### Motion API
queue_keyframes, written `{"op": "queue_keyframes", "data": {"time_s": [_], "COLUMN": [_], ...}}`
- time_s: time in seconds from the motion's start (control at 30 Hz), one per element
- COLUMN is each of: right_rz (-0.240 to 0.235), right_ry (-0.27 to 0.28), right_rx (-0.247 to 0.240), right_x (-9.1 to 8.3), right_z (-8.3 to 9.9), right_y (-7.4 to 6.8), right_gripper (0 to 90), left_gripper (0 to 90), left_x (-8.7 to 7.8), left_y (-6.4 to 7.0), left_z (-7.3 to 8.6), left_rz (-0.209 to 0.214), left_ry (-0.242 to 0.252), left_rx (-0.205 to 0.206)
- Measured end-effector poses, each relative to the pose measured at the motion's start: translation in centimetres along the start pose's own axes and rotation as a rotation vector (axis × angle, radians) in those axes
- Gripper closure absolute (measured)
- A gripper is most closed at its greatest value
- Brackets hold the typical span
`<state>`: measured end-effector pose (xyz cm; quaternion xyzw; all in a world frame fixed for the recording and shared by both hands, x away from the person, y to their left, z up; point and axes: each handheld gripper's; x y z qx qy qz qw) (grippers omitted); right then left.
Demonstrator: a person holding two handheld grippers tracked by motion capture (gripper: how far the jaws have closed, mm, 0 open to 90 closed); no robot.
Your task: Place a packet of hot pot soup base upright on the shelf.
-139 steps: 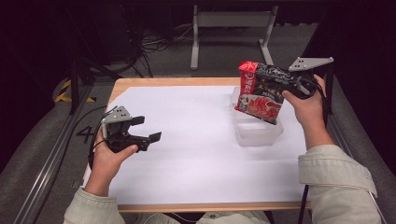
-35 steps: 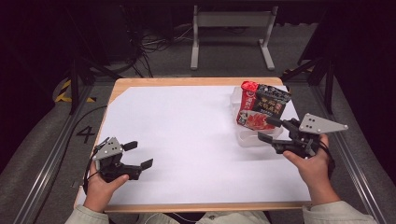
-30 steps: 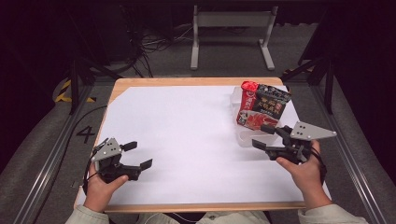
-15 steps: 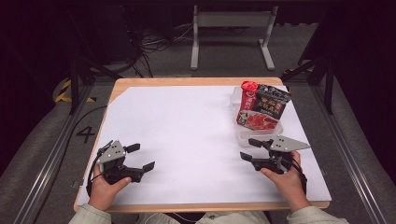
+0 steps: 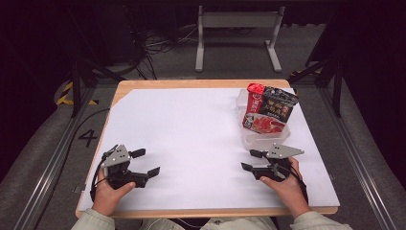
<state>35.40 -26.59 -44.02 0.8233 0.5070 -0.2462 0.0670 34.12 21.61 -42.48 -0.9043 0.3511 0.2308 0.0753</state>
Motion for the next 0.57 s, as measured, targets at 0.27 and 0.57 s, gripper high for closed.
{"op": "queue_keyframes", "data": {"time_s": [0.27,0.57], "right_rz": [-0.001,0.026], "right_ry": [-0.052,-0.08], "right_rx": [0.031,-0.048], "right_x": [0.7,1.0], "right_z": [0.1,-0.1], "right_y": [0.3,0.1], "right_gripper": [34.6,31.4], "left_gripper": [10.9,11.3], "left_x": [0.6,1.3], "left_y": [0.2,-0.3], "left_z": [0.2,0.9], "left_rz": [0.009,-0.034], "left_ry": [-0.039,-0.125], "left_rx": [0.015,-0.035]}}
Point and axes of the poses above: each handheld gripper's, and its own axes: x roughly forward along the jaws, z roughly out of its underside, y roughly to its right, and after that the axes turned 12 degrees about -z, right-handed
